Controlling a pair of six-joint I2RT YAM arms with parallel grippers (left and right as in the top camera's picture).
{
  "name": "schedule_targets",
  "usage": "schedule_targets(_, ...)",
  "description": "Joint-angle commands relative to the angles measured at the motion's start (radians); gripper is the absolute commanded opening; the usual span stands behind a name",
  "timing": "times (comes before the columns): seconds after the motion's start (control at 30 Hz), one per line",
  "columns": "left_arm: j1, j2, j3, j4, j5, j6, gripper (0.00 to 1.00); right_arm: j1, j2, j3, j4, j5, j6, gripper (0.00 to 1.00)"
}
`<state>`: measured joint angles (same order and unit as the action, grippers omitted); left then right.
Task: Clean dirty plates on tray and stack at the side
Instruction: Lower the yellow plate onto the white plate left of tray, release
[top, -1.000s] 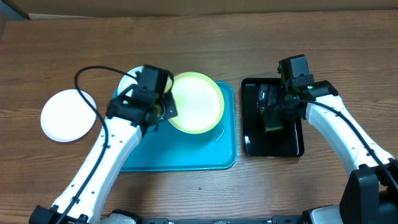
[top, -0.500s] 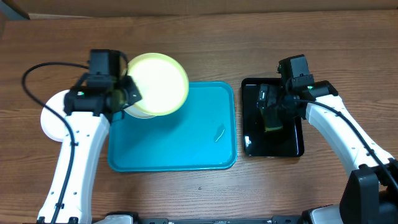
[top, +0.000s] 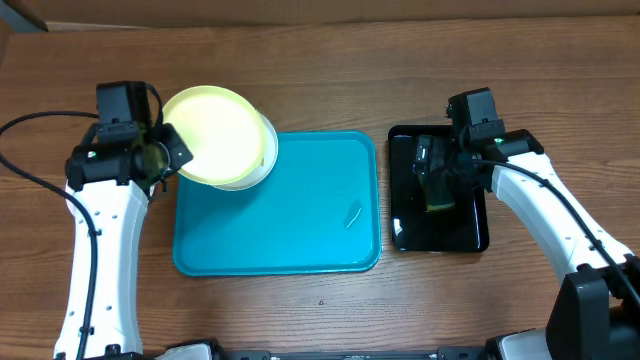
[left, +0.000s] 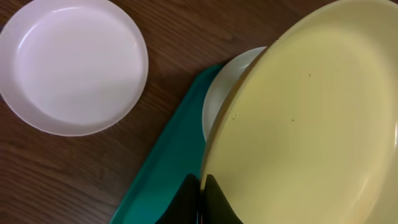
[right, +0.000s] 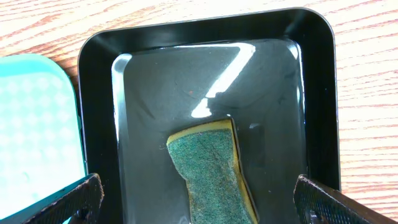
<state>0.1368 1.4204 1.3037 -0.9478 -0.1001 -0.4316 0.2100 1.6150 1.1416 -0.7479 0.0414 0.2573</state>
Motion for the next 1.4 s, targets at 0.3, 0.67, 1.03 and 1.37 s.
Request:
schedule_targets(0.3, 0.122, -0.022, 0.027, 0.046, -0.019, 0.031, 0.04, -0.002, -0.006, 0.008, 0.005, 0.006, 0.0, 1.0)
schedule_targets(0.67, 0.22, 0.0, 0.027, 0.089, -0.056, 0.031, 0.04, -0.002, -0.006, 0.008, 0.005, 0.006, 0.0, 1.0)
schedule_targets(1.03, 0.372, 0.168, 0.027, 0.069, -0.173, -0.065, 0.04, -0.002, -0.006, 0.008, 0.005, 0.006, 0.0, 1.0)
schedule_targets(1.37, 0.592, 0.28, 0.027, 0.104, -0.046, -0.084, 0.04, -0.002, -0.006, 0.008, 0.005, 0.006, 0.0, 1.0)
